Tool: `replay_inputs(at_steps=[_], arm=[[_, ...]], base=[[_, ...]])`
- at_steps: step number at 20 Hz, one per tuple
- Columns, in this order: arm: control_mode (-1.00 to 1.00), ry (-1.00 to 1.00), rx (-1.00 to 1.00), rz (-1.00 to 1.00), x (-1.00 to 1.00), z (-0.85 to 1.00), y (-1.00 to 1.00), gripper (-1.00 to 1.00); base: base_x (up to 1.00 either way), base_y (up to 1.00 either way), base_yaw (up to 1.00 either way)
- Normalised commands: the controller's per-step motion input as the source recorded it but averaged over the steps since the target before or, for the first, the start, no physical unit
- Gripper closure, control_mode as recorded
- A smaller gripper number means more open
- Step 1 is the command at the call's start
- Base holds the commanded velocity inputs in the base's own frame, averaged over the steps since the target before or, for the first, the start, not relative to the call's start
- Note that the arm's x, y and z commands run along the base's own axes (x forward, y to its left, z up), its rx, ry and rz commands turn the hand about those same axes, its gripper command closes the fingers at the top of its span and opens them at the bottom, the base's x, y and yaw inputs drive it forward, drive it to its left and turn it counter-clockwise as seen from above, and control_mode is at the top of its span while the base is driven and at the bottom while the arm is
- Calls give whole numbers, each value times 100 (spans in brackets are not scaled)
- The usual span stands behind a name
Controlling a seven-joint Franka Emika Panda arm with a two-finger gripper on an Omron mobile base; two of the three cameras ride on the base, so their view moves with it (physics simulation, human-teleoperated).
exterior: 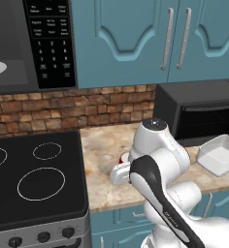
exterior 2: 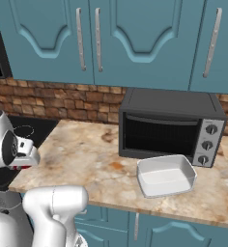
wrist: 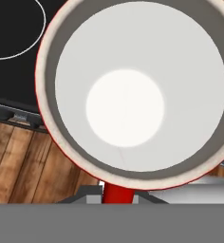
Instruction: Pick the mug from the counter and place it inside the microwave. Then close the microwave.
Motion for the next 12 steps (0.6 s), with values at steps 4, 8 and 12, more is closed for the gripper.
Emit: replay_inputs(at_steps=[4, 8, 12], arm=[[-100, -2, 1, 0, -2, 27, -16, 100], [-100, -6, 0, 0, -8, 19, -5, 100], [-100, 0, 0, 0, 0, 0, 0, 100]], base=[[0, 0, 0], [0, 0, 0], [0, 0, 0]])
